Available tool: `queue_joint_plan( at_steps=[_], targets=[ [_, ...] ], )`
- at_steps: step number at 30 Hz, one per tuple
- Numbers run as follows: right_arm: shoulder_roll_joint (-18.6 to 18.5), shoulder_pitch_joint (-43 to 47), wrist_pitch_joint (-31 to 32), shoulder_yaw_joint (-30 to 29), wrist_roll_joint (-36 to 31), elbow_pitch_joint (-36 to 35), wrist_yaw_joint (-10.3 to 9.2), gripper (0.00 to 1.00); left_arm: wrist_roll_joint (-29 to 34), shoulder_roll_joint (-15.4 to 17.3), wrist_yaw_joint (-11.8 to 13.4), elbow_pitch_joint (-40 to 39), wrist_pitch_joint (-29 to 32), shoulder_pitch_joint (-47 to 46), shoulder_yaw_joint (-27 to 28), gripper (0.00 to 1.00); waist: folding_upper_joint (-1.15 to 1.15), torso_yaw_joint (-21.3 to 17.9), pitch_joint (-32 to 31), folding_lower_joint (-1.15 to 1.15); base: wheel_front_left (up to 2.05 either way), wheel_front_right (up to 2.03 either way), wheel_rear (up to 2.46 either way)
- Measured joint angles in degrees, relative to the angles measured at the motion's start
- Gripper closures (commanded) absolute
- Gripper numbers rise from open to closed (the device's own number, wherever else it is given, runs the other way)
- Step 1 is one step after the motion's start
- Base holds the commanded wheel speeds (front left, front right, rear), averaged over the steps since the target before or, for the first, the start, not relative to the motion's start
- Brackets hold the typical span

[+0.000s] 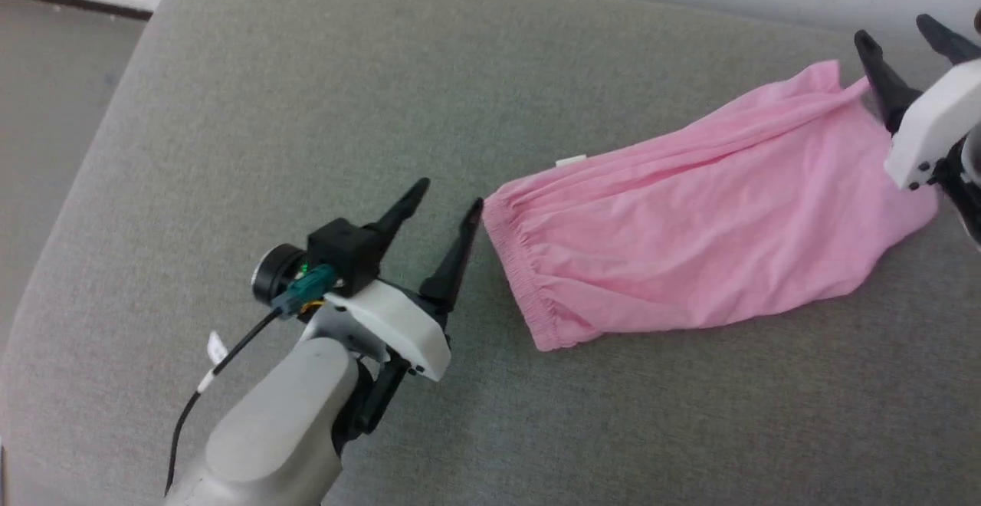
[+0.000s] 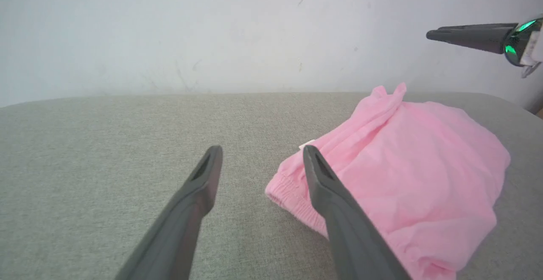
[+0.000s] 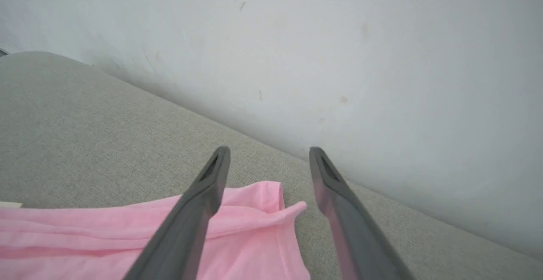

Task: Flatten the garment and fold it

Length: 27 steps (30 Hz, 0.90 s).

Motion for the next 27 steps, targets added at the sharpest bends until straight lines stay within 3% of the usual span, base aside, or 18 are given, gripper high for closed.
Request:
queue_joint_plan(
  at_steps=[7,12,19,23,27],
  targets=[
    [-1.5,7.4,-12.4,1.2,1.0,-5.7,0.00,0.00,0.2,1.1,6.3,-6.7,-1.4,6.8,8.2,0.00,0.00,-2.2,-5.5,-0.01,0.00,0.00,0.00],
    [-1.3,14.9,-15.8,-2.3,-0.5,-11.2,0.00,0.00,3.5,0.6,9.0,-12.9,-1.4,14.7,15.6,0.00,0.00,-4.5,-8.9,-0.01,0.00,0.00,0.00],
    [3.7,29.9,-16.5,-13.0,-6.5,-21.0,0.00,0.00,6.0,-1.5,9.2,-14.9,-1.4,24.7,19.2,0.00,0.00,-8.1,-12.3,0.00,0.00,0.00,0.00],
    [8.8,38.7,-16.5,-19.6,-10.7,-27.0,0.00,0.00,5.4,-2.9,8.4,-13.0,0.2,27.4,16.8,0.00,0.00,-10.1,-13.4,0.00,0.00,0.00,0.00],
    [13.2,44.8,-16.1,-24.7,-13.9,-32.6,0.00,0.00,3.5,-4.3,6.9,-11.3,5.7,27.6,14.0,0.00,0.00,-11.8,-13.5,0.00,0.00,0.00,0.00]
  ],
)
